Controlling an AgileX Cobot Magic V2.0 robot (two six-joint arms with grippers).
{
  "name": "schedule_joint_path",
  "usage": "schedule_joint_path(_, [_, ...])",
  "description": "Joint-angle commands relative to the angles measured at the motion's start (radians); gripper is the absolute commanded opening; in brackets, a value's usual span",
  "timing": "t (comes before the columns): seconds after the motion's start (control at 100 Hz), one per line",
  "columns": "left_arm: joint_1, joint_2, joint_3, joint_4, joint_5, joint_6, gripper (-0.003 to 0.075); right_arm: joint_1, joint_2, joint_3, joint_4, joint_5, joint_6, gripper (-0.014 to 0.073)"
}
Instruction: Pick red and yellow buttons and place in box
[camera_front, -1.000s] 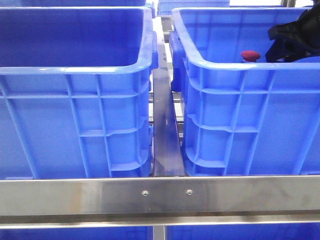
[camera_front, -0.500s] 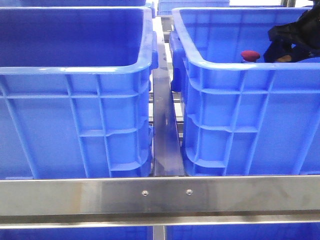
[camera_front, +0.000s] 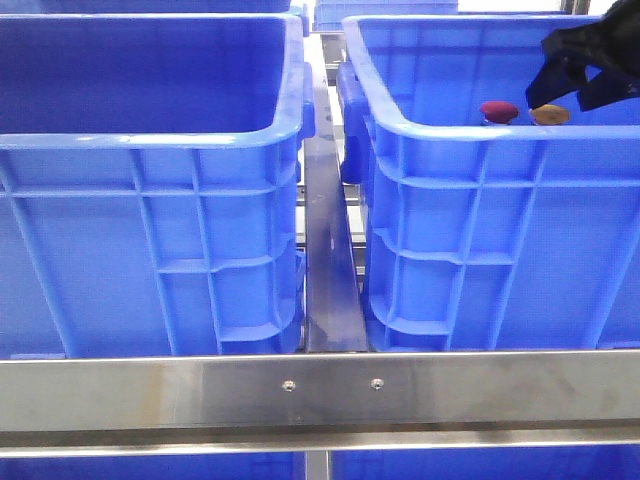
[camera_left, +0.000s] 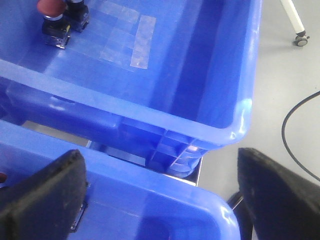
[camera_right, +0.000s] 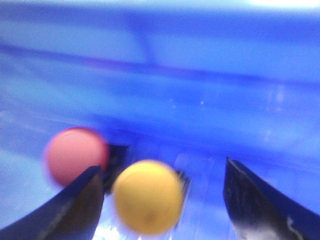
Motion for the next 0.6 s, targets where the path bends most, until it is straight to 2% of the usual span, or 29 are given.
schedule_joint_path(0.0, [0.0,-0.042,-0.03,-0.062,-0.019,-0.01,0.0587,-0.005,-0.091,0.007,0.019,-0.025,-0.01,0.0531])
schedule_joint_path(0.16, [0.0,-0.042,-0.03,-0.062,-0.019,-0.01,0.0587,-0.005,-0.171,0.076,0.019,-0.021,-0.01,0.0512])
schedule_joint_path(0.22, [0.0,-0.042,-0.03,-0.062,-0.019,-0.01,0.0585,-0.005,-0.213,0.107,0.019,-0.015,-0.01,0.0426])
schedule_joint_path(0.28, [0.0,-0.042,-0.03,-0.062,-0.021,-0.014,0.0561,-0.005,-0.255,0.139,0.027,-0.014,-0.01,0.0283])
schedule_joint_path(0.35, [0.0,-0.042,-0.03,-0.06,-0.037,-0.037,0.0468,-0.005,-0.314,0.183,0.039,-0.007,-0.01,0.0114])
schedule_joint_path(0.44, [0.0,-0.044,-0.03,-0.012,-0.05,-0.099,0.0263,-0.005,-0.397,0.25,0.059,-0.005,-0.01,-0.0067])
schedule_joint_path(0.56, [0.0,-0.051,-0.028,0.069,-0.003,-0.207,0.0003,-0.005,-0.517,0.343,0.07,-0.003,-0.01,-0.0064])
schedule_joint_path(0.59, [0.0,-0.053,-0.026,0.079,0.014,-0.22,-0.0018,-0.005,-0.545,0.357,0.07,-0.003,-0.01,-0.0064])
